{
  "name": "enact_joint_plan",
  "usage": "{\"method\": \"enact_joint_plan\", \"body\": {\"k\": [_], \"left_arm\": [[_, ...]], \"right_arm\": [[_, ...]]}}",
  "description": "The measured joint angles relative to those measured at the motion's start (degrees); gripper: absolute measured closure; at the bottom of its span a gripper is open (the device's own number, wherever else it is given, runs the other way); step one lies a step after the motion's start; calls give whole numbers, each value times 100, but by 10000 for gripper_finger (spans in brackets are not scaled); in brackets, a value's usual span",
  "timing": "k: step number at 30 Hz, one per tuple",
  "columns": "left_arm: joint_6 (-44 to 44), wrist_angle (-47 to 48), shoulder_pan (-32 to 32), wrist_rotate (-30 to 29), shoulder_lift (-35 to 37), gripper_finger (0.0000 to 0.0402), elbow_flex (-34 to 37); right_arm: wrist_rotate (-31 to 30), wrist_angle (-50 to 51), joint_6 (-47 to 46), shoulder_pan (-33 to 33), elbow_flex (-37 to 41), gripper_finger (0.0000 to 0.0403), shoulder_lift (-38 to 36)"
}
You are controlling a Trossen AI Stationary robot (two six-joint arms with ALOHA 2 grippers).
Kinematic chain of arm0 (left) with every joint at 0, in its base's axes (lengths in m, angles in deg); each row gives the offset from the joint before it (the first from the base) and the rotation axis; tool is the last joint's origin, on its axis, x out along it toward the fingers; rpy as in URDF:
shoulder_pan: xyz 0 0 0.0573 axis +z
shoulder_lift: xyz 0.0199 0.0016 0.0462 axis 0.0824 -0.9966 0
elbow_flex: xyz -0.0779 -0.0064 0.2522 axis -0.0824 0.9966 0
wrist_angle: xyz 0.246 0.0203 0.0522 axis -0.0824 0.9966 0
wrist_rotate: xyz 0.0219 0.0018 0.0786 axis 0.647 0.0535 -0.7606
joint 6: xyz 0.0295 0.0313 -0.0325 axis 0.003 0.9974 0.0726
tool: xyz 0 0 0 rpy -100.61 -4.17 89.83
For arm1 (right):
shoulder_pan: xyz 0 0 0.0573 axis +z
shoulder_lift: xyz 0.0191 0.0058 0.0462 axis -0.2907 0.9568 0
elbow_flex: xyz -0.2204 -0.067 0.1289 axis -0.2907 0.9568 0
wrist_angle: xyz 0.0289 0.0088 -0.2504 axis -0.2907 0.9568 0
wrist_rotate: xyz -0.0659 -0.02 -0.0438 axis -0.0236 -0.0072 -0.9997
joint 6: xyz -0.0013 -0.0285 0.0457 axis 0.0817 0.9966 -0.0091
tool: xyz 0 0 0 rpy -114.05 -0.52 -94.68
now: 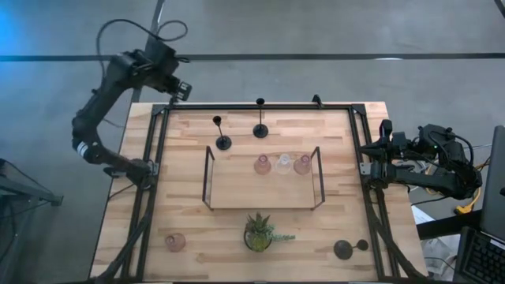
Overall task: Pick & Place candle stick holders
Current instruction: Put the transparent candle holder on the shelf
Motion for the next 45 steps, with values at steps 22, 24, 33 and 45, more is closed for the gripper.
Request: {"method": "enact_joint_plan", "body": {"k": [22, 24, 33, 45], "left_arm": [[1304, 443, -1387, 1294, -765, 365, -1908], [1334, 546, -1516, 1291, -915, 365, -2058], [1549, 812, -2127, 1291, -1553, 365, -2860], [1902, 1089, -2642, 1165, -2123, 365, -3143]], "right_arm": [[1, 0, 0, 0, 0, 394, 0], [2, -2, 0, 0, 0, 394, 0], [0, -1, 0, 0, 0, 394, 0], [1, 0, 0, 0, 0, 394, 0]]}}
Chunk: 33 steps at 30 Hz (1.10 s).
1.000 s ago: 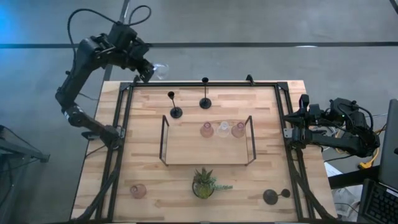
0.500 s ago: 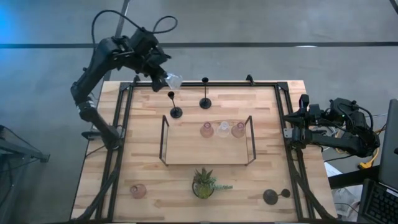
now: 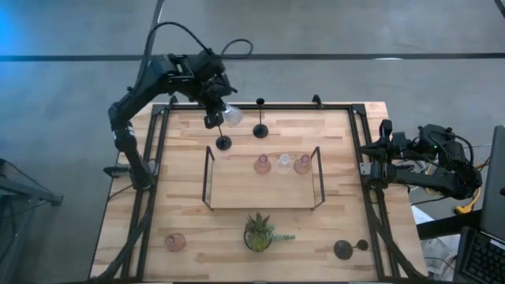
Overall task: Pick & Place candle stick holders
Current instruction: Put the transparent candle holder on the shelf
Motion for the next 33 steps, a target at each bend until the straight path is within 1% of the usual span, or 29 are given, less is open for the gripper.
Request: {"method": "enact_joint_plan", "body": {"k": [12, 17, 19, 23, 29, 33], "left_arm": [[121, -7, -236, -7, -392, 365, 17], [74, -9, -372, -6, -488, 365, 253], [16, -15, -448, -7, -517, 365, 421], [12, -79, -650, -11, -570, 365, 970], [-12, -591, -863, -149, -571, 365, 1921], [-212, -1091, -948, -154, -574, 365, 2417]], "right_arm": [[-2, -1, 0, 0, 0, 394, 0], [0, -2, 0, 1, 0, 394, 0], [-1, 0, 0, 0, 0, 394, 0], [-1, -2, 0, 2, -1, 394, 0], [0, -1, 0, -1, 0, 394, 0], [-2, -2, 0, 0, 0, 394, 0]]}}
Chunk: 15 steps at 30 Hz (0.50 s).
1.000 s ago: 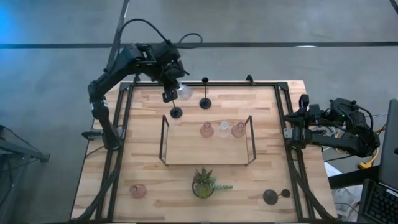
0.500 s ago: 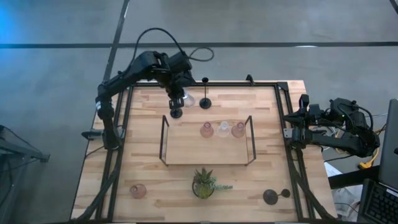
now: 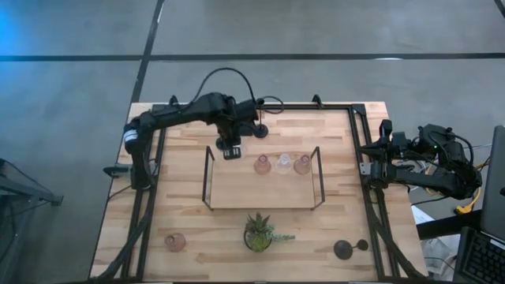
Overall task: Pick & Place candle stick holders
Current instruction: Put the transparent candle holder on the shelf
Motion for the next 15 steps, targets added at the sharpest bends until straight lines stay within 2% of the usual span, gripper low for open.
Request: {"method": "enact_joint_plan", "body": {"k": [7, 15], "left_arm": [[-889, -704, -132, 0, 0, 365, 653], [-1635, -917, -328, -165, 0, 365, 988]], "right_arm": [[0, 1, 0, 2, 0, 394, 0], [0, 0, 0, 2, -2, 394, 0]]}}
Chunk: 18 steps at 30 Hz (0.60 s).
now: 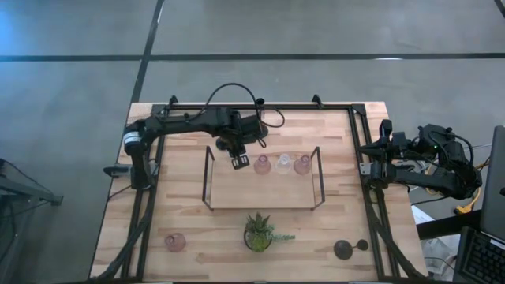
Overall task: Pick & Place candle stick holders
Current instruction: Put the transparent candle holder on the shelf
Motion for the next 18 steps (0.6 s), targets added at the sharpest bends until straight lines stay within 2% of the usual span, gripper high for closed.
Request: {"method": "enact_joint_plan", "body": {"k": [18], "left_arm": [[-864, -448, -268, -335, 17, 365, 528]], "right_arm": [[0, 1, -2, -2, 1, 394, 0]]}}
